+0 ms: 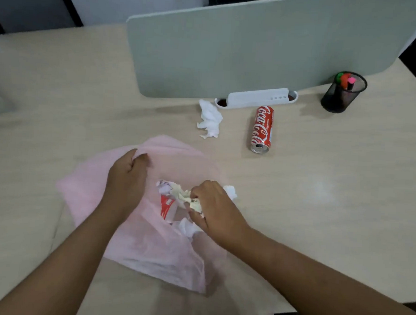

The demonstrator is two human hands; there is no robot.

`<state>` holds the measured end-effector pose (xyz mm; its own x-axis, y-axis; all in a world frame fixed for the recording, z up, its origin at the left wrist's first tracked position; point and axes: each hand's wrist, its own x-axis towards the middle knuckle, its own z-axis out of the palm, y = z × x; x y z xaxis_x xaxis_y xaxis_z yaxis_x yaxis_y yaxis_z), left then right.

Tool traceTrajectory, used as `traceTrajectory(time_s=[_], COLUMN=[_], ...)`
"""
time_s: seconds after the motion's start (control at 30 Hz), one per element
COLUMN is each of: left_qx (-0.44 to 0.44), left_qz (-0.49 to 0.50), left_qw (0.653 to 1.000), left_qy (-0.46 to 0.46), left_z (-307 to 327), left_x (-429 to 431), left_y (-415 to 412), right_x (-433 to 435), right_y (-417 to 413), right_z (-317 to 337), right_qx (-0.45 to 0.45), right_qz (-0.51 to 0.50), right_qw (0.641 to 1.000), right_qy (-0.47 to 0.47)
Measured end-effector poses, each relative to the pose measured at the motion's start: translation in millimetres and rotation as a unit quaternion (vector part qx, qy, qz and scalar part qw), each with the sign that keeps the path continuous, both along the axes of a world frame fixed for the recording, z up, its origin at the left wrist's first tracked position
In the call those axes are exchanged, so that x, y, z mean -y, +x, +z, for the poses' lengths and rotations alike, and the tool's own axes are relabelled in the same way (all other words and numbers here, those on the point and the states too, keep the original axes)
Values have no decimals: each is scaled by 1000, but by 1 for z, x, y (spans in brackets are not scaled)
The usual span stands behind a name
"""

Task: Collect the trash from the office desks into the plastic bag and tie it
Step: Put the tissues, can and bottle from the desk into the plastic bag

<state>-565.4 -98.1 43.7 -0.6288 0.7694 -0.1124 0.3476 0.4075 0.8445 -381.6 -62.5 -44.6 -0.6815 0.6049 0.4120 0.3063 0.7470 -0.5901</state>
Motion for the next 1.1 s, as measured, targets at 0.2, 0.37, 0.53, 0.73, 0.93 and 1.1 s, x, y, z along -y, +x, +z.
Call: traceTrajectory(time_s=[0.2, 0.37, 0.53, 0.73, 0.93, 1.1], left_qx=[-35, -55, -63, -82, -102, -120], left_qz=[-29, -73, -73, -74, -59, -69], left_qw=[999, 996, 995, 994, 993, 990], left_qy=[-7, -3, -13, -20, -24, -29], left_z=[11, 18, 15, 2, -11, -20], left_x=[23, 21, 7, -14, -23, -24], left_y=[-18, -17, -1, 17, 18, 16], right_x=[3, -3, -22, -104, -179, -203], right_y=[-64, -56, -7, 47, 53, 27], right_z=[-1, 3, 14, 3, -26, -52], right_qx=[174, 272, 116, 78, 193, 205], right_qz=[7, 25, -21, -290, -385, -379], right_qw=[985, 958, 993, 954, 886, 880], right_qy=[-17, -87, -12, 21, -172, -198])
